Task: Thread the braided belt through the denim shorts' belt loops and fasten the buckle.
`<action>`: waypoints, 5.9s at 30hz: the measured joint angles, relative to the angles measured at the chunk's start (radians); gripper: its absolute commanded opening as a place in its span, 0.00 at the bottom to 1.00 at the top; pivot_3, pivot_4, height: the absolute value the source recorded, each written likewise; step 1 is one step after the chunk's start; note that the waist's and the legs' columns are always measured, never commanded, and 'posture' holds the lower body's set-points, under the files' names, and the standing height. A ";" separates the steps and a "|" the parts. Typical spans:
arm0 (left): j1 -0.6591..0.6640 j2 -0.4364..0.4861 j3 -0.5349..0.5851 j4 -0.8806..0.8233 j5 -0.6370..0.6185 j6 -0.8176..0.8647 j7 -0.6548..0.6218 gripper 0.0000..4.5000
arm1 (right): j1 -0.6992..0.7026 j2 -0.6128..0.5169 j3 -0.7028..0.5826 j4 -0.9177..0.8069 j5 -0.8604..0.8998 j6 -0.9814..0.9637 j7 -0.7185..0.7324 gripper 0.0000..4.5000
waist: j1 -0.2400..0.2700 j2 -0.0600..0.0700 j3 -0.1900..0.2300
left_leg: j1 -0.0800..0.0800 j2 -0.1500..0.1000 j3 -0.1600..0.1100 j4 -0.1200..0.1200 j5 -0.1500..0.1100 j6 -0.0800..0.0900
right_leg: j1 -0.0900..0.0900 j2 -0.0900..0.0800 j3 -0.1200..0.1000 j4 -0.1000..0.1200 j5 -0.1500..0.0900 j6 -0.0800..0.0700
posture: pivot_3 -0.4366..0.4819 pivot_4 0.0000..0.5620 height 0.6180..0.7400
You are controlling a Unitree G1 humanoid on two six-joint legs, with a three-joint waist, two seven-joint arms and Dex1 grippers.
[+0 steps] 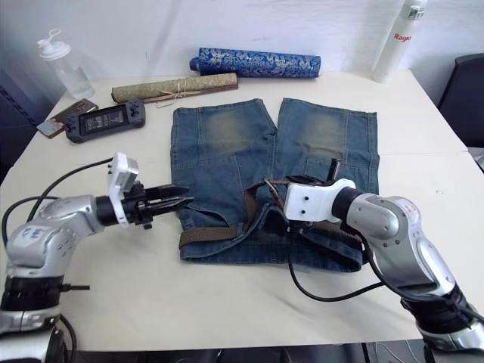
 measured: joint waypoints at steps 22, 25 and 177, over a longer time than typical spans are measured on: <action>-0.123 -0.053 -0.334 0.401 0.407 -0.639 -0.081 0.02 | 0.075 -0.052 -0.211 -0.044 0.165 -0.069 0.045 0.00 | -0.005 0.002 -0.001 | 0.000 0.000 0.001 0.006 0.001 0.000 | -0.002 0.000 0.001 0.009 0.001 -0.001 | 0.48 0.27 0.16; -0.122 -0.052 -0.342 0.412 0.427 -0.677 -0.081 0.02 | 0.076 -0.087 -0.281 -0.034 0.202 -0.072 0.068 0.00 | -0.005 0.003 -0.002 | 0.001 0.000 0.001 0.006 0.001 0.001 | 0.000 0.000 0.001 0.009 0.001 -0.001 | 0.48 0.27 0.16; -0.045 -0.355 -0.187 -0.118 0.164 -0.106 0.405 0.00 | 0.117 0.223 0.023 -0.298 0.577 0.895 -0.380 0.01 | -0.008 -0.002 -0.002 | 0.000 0.000 -0.002 0.006 0.004 0.000 | 0.000 0.001 0.001 0.007 0.003 -0.001 | 0.48 0.27 0.16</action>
